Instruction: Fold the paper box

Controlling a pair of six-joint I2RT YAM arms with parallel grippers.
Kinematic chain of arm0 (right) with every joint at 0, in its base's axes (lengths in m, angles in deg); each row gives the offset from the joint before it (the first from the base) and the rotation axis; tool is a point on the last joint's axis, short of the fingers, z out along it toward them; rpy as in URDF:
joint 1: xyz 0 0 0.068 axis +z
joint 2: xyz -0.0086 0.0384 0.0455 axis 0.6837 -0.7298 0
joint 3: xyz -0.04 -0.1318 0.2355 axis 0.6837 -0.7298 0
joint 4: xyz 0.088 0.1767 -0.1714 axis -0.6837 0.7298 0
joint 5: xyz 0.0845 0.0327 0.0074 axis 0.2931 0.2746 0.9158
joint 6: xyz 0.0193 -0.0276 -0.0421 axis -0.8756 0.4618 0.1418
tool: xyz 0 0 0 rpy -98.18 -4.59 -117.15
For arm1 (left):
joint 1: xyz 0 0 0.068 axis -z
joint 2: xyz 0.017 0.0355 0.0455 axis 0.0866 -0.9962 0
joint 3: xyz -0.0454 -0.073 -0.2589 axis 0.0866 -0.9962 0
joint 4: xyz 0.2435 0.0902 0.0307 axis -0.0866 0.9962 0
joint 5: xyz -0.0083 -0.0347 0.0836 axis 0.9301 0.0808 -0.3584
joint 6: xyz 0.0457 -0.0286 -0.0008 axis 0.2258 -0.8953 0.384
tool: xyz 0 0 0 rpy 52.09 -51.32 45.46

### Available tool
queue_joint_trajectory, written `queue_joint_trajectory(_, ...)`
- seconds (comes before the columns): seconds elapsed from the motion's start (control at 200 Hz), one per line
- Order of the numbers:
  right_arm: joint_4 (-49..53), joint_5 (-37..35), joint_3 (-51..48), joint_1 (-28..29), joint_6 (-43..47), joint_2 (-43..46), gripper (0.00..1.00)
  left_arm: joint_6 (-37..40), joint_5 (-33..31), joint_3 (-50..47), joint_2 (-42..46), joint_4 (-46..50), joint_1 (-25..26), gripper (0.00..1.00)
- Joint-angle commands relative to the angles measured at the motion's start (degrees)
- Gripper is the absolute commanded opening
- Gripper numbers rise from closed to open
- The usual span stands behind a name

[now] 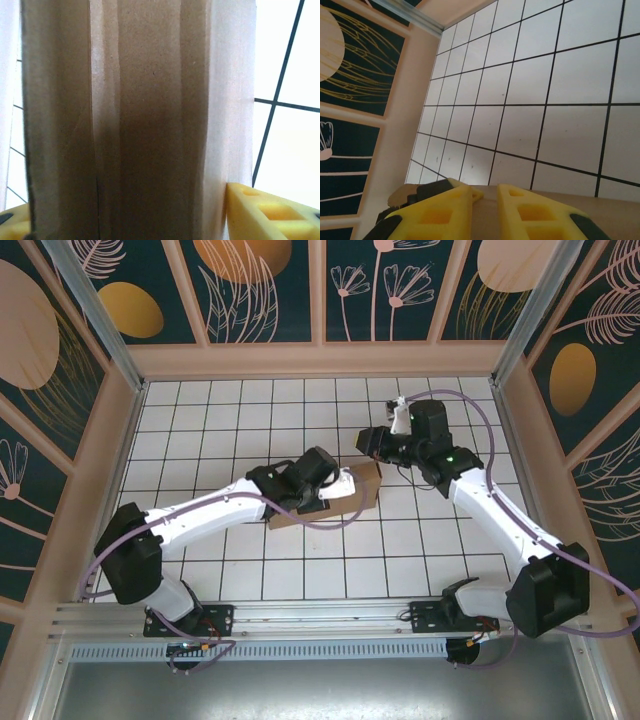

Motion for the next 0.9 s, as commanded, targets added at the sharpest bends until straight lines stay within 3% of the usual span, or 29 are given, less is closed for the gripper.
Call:
queue_joint_trajectory(0.0,2.8,-2.2,2.8,-1.1,0.9,-0.8,0.21,0.0,5.1,2.9,-3.3,5.2,-0.7,0.61)
queue_joint_trajectory(0.41,0.4,-4.8,-6.5,1.2,-0.3,0.6,0.20,-0.2,4.3,0.3,-1.8,2.7,-0.7,0.67)
queue_joint_trajectory(0.681,-0.1,-12.2,-12.4,4.4,-2.1,3.5,0.20,-0.8,1.8,-1.8,1.6,-1.4,-0.7,0.73)
queue_joint_trajectory(0.896,-3.1,-16.0,-14.1,5.5,-4.4,3.2,0.21,-4.7,3.3,-3.1,7.8,-6.9,-0.7,0.75)
